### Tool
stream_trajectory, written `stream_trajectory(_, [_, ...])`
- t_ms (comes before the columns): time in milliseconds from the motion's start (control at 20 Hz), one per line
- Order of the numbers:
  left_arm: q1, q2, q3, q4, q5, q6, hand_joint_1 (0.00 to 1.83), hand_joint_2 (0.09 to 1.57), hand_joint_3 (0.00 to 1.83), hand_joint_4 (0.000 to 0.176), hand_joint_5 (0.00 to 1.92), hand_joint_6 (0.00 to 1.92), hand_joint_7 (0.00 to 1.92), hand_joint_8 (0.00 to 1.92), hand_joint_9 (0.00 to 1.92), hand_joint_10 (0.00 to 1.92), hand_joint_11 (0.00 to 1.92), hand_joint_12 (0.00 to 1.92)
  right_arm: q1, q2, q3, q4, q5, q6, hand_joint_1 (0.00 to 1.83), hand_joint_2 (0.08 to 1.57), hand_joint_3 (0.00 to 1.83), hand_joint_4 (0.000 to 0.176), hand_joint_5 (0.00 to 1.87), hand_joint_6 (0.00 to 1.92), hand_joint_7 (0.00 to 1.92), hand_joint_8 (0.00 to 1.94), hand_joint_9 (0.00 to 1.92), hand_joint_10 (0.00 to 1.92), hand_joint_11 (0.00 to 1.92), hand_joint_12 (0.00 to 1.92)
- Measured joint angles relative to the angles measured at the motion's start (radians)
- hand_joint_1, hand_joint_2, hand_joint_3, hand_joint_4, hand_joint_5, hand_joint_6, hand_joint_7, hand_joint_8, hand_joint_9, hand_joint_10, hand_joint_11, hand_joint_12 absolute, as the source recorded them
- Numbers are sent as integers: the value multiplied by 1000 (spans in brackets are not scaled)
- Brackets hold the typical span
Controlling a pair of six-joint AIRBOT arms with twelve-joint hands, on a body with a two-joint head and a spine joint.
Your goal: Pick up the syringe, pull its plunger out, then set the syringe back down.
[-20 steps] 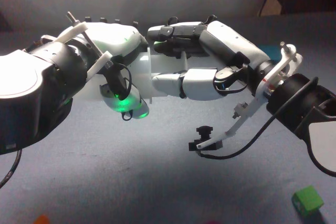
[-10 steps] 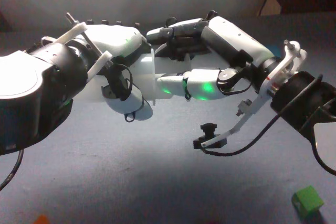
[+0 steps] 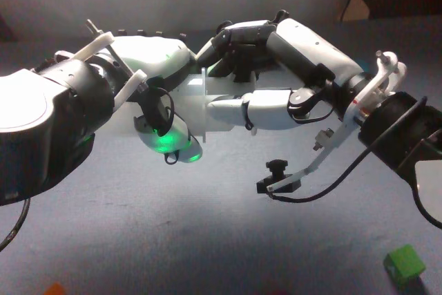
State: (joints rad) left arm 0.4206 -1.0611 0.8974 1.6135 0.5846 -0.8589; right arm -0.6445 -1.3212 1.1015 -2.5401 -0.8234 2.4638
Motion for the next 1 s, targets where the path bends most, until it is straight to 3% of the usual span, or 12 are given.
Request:
stream_trajectory(300, [0,-1,0,-2,-21,-14,1343,1229,0,0,742,1150,777,1428,660,1575,616,1482,-15,30,-3,-37,2,13,1381,1108,0,0,903,955,967,1006,993,1177,993,1159])
stream_trajectory(350, [0,-1,0,-2,-22,-17,1451,1210,2,0,779,1094,746,1412,643,1511,660,1666,-15,35,-4,-41,6,15,1381,1107,0,0,903,951,976,1000,988,1178,995,1160])
stream_trajectory(450, [0,-2,0,-1,-24,-20,1478,1205,1,0,787,1081,730,1410,649,1502,678,1698,-20,50,-5,-53,16,23,1384,1100,0,0,916,928,998,966,1003,1163,1025,1152])
stream_trajectory(550, [0,-2,0,0,-28,-22,1481,1200,0,0,790,1066,740,1397,662,1488,696,1680,-21,72,-7,-85,35,28,1384,1100,0,0,916,916,995,971,1007,1161,1043,1154])
stream_trajectory(600, [0,-3,0,2,-28,-23,1373,1212,0,0,801,1095,755,1412,683,1538,650,1519,-21,82,-7,-98,40,31,1383,1106,1,0,896,930,980,1000,998,1180,1047,1157])
stream_trajectory(650, [0,-3,0,3,-28,-23,1352,1215,0,0,802,1100,765,1413,684,1547,634,1474,-21,87,-7,-104,43,32,1380,1114,1,0,874,946,970,1021,985,1205,1040,1168])
stream_trajectory(950, [0,-3,0,3,-24,-26,1347,1217,0,0,782,1106,776,1407,687,1554,649,1465,-22,124,-10,-126,68,40,1382,1105,0,0,910,936,963,996,1014,1170,1022,1152])
stream_trajectory(1000, [0,-3,0,3,-24,-26,1454,1205,3,0,771,1078,763,1394,672,1500,660,1661,-22,129,-10,-132,72,41,1382,1104,0,0,912,932,960,999,1021,1161,1025,1151])
